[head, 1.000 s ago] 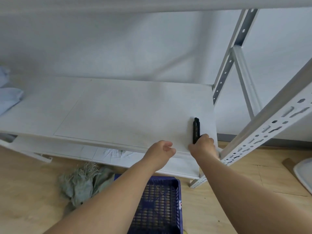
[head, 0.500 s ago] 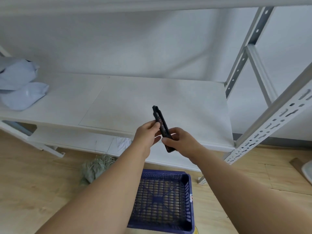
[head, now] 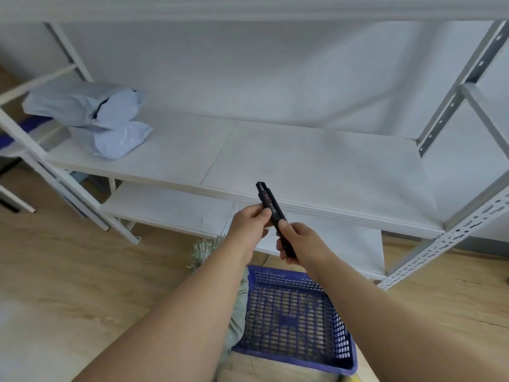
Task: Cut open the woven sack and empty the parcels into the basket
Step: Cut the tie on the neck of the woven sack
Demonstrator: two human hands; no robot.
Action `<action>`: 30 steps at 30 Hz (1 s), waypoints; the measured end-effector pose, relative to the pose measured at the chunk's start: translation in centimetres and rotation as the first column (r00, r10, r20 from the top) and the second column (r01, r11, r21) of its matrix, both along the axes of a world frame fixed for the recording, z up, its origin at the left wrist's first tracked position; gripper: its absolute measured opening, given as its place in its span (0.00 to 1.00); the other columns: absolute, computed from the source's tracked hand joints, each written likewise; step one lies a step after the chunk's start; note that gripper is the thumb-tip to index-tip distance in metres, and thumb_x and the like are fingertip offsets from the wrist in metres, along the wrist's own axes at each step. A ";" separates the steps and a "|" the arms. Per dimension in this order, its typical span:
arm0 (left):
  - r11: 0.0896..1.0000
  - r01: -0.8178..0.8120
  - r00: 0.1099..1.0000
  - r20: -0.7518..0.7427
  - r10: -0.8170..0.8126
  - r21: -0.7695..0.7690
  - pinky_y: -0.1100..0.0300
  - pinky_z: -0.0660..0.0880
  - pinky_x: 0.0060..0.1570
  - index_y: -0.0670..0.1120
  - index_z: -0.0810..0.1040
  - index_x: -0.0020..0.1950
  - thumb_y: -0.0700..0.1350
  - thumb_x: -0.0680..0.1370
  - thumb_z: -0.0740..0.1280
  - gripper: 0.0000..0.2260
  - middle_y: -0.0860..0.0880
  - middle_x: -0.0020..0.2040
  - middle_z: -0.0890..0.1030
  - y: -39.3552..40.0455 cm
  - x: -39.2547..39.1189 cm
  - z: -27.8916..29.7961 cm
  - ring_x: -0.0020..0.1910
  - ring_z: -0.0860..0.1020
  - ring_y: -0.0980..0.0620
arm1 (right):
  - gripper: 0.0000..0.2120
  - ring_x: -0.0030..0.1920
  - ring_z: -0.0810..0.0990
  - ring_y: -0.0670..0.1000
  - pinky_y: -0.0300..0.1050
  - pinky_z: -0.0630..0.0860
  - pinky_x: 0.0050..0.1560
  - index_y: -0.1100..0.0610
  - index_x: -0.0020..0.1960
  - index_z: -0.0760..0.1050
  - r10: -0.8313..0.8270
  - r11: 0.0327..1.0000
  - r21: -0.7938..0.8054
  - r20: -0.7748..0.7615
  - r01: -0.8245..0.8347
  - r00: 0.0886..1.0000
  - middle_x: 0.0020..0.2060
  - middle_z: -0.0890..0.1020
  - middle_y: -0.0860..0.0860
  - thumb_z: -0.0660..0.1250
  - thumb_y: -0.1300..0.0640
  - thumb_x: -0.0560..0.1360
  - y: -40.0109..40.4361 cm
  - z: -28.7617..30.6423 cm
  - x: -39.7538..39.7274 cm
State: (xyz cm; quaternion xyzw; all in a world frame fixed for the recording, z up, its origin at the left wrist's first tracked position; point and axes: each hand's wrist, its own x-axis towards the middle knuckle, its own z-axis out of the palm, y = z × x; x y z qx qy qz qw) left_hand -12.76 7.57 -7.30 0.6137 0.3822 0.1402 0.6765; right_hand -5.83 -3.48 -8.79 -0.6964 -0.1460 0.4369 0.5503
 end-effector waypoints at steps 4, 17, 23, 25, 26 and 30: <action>1.000 0.029 1.000 0.001 -0.029 0.004 0.60 0.74 0.45 0.50 0.80 0.53 0.41 0.81 0.61 0.09 0.49 0.53 0.84 0.7 -2.3 0.6 0.50 0.82 0.55 | 0.20 0.33 0.81 0.51 0.42 0.78 0.36 0.63 0.54 0.73 0.012 1.000 -0.003 -0.001 -0.012 1.000 0.35 0.83 0.55 0.61 0.45 0.79 0.6 0.7 -1.9; 0.996 -0.083 0.995 0.045 0.084 -0.017 0.62 0.72 0.41 0.52 0.80 0.56 0.44 0.80 0.64 0.08 0.50 0.52 0.84 0.0 -2.6 -0.5 0.52 0.81 0.53 | 0.18 0.33 0.74 0.51 0.47 0.72 0.40 0.62 0.54 0.74 0.080 0.996 0.020 0.053 -0.081 0.995 0.34 0.77 0.52 0.56 0.48 0.82 -0.5 0.5 -2.8; 0.994 -0.099 0.994 0.039 0.101 -0.038 0.63 0.72 0.40 0.55 0.81 0.50 0.45 0.79 0.66 0.06 0.55 0.47 0.85 -1.8 -2.1 -1.8 0.47 0.83 0.59 | 0.20 0.33 0.80 0.51 0.46 0.77 0.41 0.60 0.52 0.77 0.104 0.994 -0.038 0.076 -0.101 0.992 0.35 0.81 0.53 0.57 0.44 0.80 -2.2 -0.4 -1.3; 0.994 -0.109 0.994 0.026 0.110 -0.031 0.62 0.72 0.41 0.56 0.82 0.49 0.45 0.78 0.66 0.07 0.55 0.47 0.85 -2.2 -2.2 -2.0 0.48 0.83 0.58 | 0.17 0.40 0.84 0.51 0.44 0.80 0.45 0.57 0.53 0.76 0.147 0.989 -0.023 0.075 -0.146 0.986 0.41 0.85 0.52 0.57 0.46 0.81 -2.5 -0.7 -0.9; 0.993 -0.117 0.993 0.016 0.117 -0.022 0.61 0.72 0.42 0.57 0.82 0.47 0.45 0.78 0.67 0.07 0.54 0.47 0.85 -2.3 -2.4 -2.1 0.49 0.83 0.56 | 0.15 0.41 0.84 0.50 0.42 0.79 0.43 0.56 0.55 0.76 0.157 0.988 0.002 0.044 -0.157 0.987 0.43 0.85 0.52 0.56 0.48 0.82 -2.6 -1.0 -0.9; 0.985 -0.173 0.985 -0.005 0.173 -0.009 0.61 0.75 0.43 0.55 0.83 0.45 0.45 0.78 0.67 0.07 0.53 0.43 0.85 -3.1 -3.9 -3.3 0.47 0.82 0.52 | 0.13 0.32 0.79 0.48 0.38 0.76 0.34 0.58 0.55 0.74 0.214 0.976 0.038 -0.017 -0.213 0.977 0.38 0.81 0.51 0.55 0.52 0.83 -2.4 -2.4 -1.8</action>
